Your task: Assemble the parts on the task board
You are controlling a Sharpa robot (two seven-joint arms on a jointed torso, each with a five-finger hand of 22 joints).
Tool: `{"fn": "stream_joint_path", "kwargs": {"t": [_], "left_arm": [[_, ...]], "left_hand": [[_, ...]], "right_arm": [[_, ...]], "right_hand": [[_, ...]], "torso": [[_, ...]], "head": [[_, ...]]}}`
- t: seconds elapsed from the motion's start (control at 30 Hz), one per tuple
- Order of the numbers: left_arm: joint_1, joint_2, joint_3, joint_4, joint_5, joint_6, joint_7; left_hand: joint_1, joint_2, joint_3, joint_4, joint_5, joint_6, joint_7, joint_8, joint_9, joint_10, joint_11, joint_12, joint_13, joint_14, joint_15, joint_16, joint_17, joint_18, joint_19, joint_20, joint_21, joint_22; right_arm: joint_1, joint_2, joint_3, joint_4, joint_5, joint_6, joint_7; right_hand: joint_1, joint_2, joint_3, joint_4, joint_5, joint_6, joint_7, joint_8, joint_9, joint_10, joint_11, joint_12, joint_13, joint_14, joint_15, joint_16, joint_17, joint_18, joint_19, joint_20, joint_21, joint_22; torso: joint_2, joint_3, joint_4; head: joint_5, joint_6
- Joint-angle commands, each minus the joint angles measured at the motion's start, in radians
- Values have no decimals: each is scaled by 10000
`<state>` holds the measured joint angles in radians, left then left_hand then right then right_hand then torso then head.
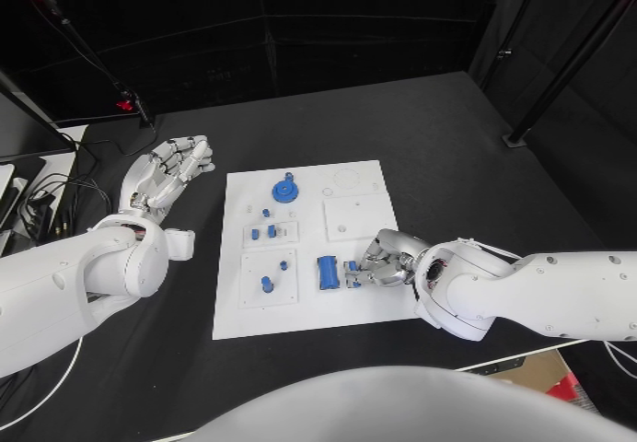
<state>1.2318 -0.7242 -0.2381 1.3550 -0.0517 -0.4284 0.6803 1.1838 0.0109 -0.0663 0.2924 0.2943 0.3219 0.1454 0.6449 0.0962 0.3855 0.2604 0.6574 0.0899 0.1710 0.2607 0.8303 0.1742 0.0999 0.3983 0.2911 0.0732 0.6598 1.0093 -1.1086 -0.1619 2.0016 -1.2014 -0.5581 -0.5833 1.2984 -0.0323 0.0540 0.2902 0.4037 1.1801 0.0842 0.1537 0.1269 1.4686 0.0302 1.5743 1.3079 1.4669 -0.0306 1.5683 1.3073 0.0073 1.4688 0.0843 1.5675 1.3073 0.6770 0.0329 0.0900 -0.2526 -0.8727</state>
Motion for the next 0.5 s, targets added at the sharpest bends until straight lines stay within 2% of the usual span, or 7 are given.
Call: {"fn": "stream_joint_path", "kwargs": {"t": [0.03,0.5], "left_arm": [[17,7,9,7,2,62,595],[17,17,9,-3,2,60,583]], "left_hand": [[-4,84,-56,-4,36,-56,1497,56,-14,-64,-19,51,-14,72,-14,35,-9,-146,-93,-2,-26,-3],[5,91,-69,-3,36,-59,1496,66,-22,-67,-20,65,-25,96,-17,61,-24,-145,-96,-2,-24,-6]], "right_arm": [[2,63,-6,13,-188,240,-11],[3,194,-4,-54,-492,363,23]], "right_hand": [[-92,5,-68,-7,-66,28,29,-72,-11,1022,-75,-35,2629,1039,-49,25,2635,-73,1020,-67,33,2635],[-128,21,-160,-30,-120,-19,41,-136,-21,1022,-65,-35,2629,1039,-40,25,2635,-73,1020,-66,33,2635]], "torso": [[2,-3,-4],[1,-3,-4]], "head": [[3,1],[20,1]]}}
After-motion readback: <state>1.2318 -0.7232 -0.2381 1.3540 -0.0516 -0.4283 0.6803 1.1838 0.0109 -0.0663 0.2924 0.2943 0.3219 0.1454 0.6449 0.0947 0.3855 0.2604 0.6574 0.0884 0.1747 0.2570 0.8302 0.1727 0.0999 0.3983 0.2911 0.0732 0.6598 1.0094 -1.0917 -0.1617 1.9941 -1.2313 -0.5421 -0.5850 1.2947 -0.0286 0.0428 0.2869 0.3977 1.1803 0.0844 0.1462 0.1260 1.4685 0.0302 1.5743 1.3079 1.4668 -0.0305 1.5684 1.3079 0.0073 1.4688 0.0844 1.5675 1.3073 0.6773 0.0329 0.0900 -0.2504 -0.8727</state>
